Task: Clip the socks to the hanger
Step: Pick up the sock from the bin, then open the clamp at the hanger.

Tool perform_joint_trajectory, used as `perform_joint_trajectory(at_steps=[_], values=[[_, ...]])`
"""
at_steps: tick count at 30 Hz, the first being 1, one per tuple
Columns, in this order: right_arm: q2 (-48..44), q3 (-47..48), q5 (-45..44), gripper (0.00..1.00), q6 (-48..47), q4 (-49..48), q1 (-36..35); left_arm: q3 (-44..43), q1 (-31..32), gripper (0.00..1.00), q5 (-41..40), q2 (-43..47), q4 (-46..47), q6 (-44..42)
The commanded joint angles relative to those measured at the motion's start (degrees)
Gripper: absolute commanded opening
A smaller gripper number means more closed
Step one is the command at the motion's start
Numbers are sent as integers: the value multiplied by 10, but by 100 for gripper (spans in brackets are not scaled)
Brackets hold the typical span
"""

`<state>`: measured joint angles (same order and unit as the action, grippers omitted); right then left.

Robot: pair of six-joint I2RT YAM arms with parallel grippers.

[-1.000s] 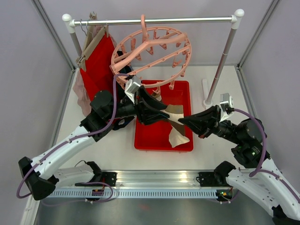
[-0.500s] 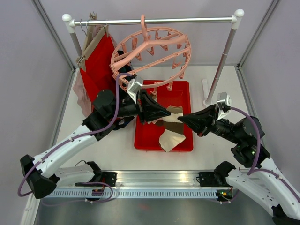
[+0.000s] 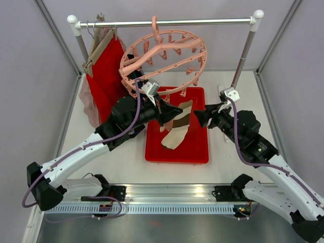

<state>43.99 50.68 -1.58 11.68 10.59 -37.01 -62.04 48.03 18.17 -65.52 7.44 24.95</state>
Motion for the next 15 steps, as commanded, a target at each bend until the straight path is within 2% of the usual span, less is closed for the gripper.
perform_joint_trajectory(at_steps=[1,8,12,15], values=[[16,32,-103,63,-46,-15,-1,13,3,2,-106,-12,-31,-23],[72,45,-98,66,-71,-92,-1,35,3,2,-211,-4,-49,-25],[94,56,-85,67,-87,-102,-1,45,3,2,-260,14,-62,-30],[99,55,-29,67,-97,-137,-1,55,3,2,-284,30,-64,-36]])
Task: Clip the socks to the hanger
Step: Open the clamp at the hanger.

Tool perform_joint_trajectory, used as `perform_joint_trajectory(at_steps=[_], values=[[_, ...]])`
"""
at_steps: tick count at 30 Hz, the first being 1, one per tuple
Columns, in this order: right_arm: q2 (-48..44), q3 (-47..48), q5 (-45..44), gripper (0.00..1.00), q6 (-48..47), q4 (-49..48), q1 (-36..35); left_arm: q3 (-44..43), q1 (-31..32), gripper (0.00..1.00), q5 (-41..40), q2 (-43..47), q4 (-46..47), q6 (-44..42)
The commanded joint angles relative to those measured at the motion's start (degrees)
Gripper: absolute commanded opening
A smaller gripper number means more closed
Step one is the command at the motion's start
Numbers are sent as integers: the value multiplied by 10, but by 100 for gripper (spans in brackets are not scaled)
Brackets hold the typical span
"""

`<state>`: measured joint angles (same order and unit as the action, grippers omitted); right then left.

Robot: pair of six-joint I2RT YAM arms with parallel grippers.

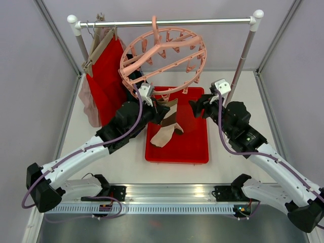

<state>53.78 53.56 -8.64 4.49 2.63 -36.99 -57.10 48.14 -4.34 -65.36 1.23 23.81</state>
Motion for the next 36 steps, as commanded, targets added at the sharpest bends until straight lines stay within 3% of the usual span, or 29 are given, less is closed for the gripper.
perform_joint_trajectory(at_steps=[1,7,19,27,36], values=[[2,26,52,67,-25,-61,-1,6,2,2,-64,30,-4,-25],[12,36,133,68,-55,-82,-1,4,2,2,-75,38,-5,-31],[59,78,195,70,-58,-108,-1,1,2,2,-73,50,-4,-45],[74,98,215,70,-47,-124,-7,-1,2,2,-66,52,-4,-48],[99,129,174,70,-63,-107,-46,-6,2,2,-62,52,-7,-51]])
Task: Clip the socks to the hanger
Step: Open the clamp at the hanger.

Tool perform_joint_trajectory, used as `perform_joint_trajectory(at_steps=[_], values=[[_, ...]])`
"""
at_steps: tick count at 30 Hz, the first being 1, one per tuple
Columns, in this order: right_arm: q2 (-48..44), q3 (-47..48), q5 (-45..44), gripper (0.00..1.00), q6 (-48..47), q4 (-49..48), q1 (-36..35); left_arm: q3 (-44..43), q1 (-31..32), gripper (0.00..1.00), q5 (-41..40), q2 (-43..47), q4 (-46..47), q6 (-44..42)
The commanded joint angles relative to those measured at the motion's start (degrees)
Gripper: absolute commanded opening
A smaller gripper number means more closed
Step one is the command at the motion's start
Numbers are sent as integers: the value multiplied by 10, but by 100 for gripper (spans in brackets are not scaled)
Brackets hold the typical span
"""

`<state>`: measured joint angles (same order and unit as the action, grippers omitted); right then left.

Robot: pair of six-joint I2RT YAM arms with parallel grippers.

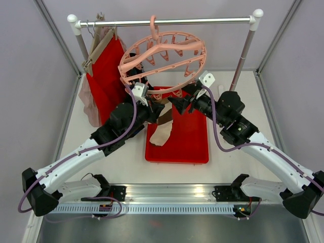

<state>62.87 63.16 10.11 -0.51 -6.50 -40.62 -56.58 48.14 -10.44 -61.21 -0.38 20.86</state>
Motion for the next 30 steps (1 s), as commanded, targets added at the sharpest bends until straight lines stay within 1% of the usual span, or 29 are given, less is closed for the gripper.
perform_joint_trajectory(at_steps=[1,10,15,16,17,19,20,22,23,24,25,28,30], values=[[9,35,-20,70,-14,-13,-14,-13,1,2,-1,9,7,-22],[1,31,-90,69,-27,-7,-30,-18,2,2,5,5,7,-21],[1,30,-98,60,-32,-8,-32,-20,2,2,7,6,7,-21],[2,31,-98,57,-32,-8,-32,-20,2,2,7,6,7,-21],[2,31,-111,52,-33,-8,-33,-20,2,2,8,5,7,-21],[1,30,-112,49,-32,-10,-34,-20,2,2,8,5,7,-21],[1,31,-113,45,-32,-11,-34,-20,2,2,9,5,7,-21],[2,33,-113,41,-31,-11,-35,-20,2,2,10,5,7,-20],[3,34,-113,36,-30,-9,-36,-20,2,2,11,4,7,-21],[3,36,-114,33,-30,-5,-37,-20,2,2,12,4,7,-21],[4,37,-114,28,-30,-3,-38,-20,2,2,16,5,7,-22],[3,38,-120,20,-25,-2,-41,-14,2,2,30,4,15,-29],[4,42,-123,13,-20,3,-43,-2,2,2,44,7,34,-35]])
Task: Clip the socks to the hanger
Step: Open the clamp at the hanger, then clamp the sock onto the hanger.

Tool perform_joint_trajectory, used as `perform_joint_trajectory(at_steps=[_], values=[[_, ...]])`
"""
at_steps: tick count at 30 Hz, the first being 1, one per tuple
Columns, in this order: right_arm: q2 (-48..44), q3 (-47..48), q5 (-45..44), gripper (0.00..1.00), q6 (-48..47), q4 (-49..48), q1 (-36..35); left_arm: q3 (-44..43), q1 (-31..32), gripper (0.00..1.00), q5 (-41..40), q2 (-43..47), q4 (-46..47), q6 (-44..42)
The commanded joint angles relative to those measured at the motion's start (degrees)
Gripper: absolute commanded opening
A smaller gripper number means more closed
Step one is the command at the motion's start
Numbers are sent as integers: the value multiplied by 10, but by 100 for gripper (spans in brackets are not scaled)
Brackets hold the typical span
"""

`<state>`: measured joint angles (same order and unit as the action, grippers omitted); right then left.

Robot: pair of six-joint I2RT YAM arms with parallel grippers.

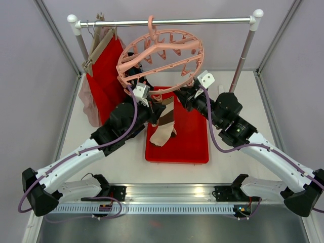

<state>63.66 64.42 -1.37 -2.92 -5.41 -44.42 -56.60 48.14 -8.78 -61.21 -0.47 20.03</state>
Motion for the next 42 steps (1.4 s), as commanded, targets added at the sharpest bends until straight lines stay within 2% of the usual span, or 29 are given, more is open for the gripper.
perform_joint_trajectory(at_steps=[1,5,10,17,42], values=[[-3,32,-10,9,5,-6,-7,6,2,2,45,12,46,-38],[-2,37,-7,3,7,-2,-14,42,2,2,85,15,107,-70],[-3,41,-3,2,5,2,-19,42,2,2,139,13,117,-108],[-3,46,11,0,9,7,-19,57,2,2,162,23,152,-117],[-6,54,12,0,12,22,-19,59,2,2,146,36,159,-120]])
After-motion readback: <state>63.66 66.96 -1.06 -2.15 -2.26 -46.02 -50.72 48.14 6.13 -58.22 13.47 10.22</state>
